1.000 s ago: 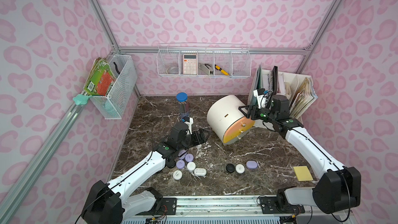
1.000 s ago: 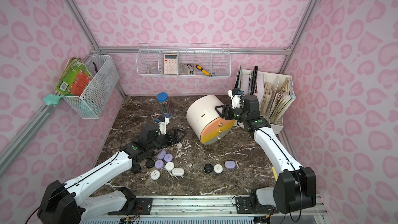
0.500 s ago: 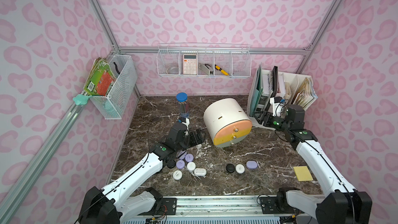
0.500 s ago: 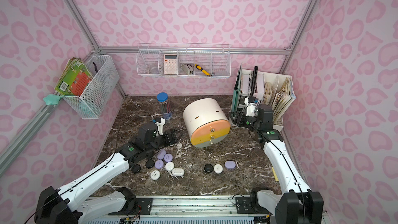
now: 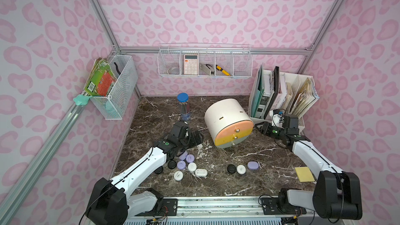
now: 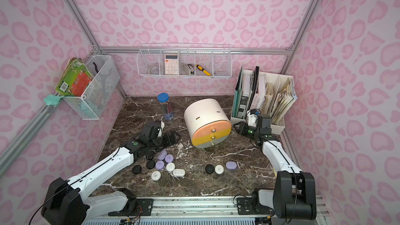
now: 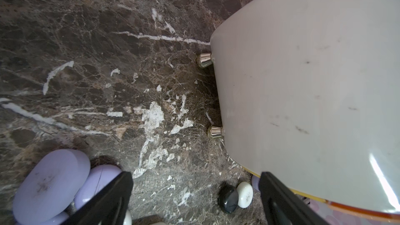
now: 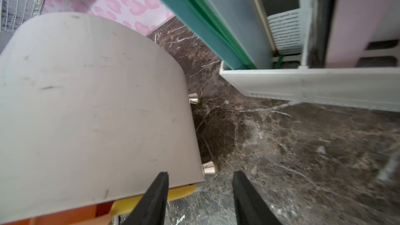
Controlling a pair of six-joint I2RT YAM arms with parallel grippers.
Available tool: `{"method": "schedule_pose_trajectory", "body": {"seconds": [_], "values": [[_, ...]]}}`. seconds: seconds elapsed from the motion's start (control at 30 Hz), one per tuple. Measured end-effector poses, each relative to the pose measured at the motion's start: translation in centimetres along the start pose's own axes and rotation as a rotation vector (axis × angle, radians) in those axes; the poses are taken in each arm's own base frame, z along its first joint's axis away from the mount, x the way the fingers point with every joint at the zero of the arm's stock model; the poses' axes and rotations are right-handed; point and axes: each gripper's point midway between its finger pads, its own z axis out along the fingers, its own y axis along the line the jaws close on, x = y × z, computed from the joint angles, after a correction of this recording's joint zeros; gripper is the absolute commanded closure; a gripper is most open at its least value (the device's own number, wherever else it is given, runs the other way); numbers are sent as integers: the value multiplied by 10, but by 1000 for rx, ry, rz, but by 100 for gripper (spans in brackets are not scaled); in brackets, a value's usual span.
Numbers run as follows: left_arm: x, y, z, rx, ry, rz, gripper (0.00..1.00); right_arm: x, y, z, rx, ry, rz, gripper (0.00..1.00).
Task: Put the bluetooth earphones in the drawer according to color
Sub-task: Adjust the storage box at the center of the board.
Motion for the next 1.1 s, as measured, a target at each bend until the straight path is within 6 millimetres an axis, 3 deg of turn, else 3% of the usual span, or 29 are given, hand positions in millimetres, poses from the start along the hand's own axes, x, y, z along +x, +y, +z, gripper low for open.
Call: {"method": "schedule_pose_trajectory", "body": {"seconds": [0.37,0.8,0.9,1.03,1.1], "values": [[-18,31,9,-53,-10,-65,5,4,34,43,-76,42,-44,47],[-17,42,3,-77,-19,-65,5,-4,65,85,-145,74,-60,47],[-18,46,-7,-86,-50,-57,4,-12,65,77,-126,56,-72,45],[-15,51,-22,-100,-77,-49,4,-24,42,42,-34,-19,-65,44],[-11,54,-26,-107,-76,-48,4,-20,33,26,7,-36,-69,44]]}}
